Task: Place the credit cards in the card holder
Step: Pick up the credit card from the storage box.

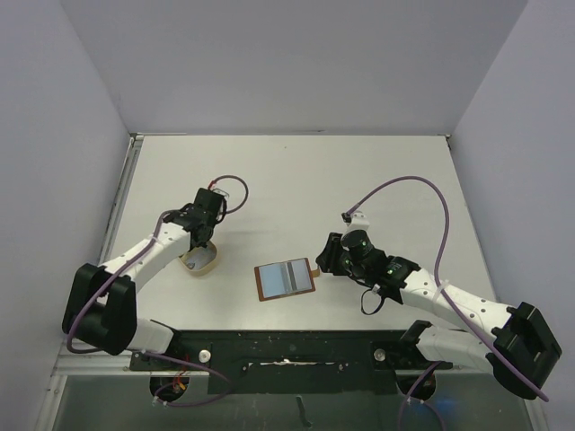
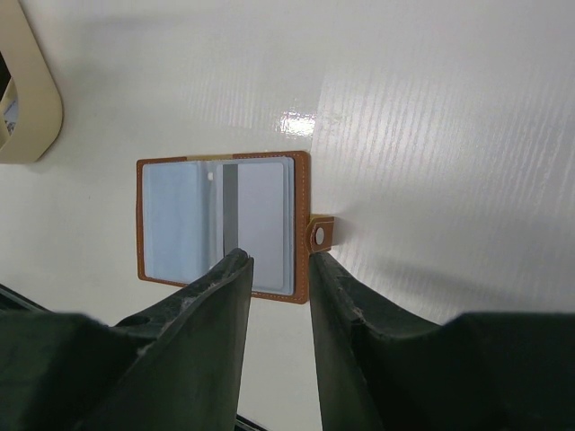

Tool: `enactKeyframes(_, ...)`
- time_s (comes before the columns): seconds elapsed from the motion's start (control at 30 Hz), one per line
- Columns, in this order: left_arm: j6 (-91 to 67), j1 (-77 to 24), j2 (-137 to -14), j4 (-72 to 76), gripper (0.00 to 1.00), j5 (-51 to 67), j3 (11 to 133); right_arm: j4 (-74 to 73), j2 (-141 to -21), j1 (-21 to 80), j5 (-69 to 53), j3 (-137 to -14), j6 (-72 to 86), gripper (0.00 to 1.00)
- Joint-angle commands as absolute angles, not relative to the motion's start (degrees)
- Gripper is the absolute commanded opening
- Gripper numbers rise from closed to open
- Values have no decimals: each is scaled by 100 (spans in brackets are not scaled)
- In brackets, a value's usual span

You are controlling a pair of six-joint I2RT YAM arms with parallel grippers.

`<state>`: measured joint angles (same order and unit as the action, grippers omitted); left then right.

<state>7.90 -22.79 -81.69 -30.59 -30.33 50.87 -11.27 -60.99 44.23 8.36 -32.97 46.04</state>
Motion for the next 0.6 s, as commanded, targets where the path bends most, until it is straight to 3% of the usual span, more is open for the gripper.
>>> enactKeyframes(0.0, 442, -2276, -7711, -3315, 0, -2718, 5415, -1032, -6057, 4406, 902, -3474, 4631, 33)
enactKeyframes(0.33, -67, -2255, -6847, -3514, 0, -1961, 5671, -973, -5975, 4421, 799, -3797, 4579, 32)
enactKeyframes(0.57, -782, -2224, -6183, -2957, 0, -92, 5537, -432, -5924, 4417, 355, -3955, 4793, 32)
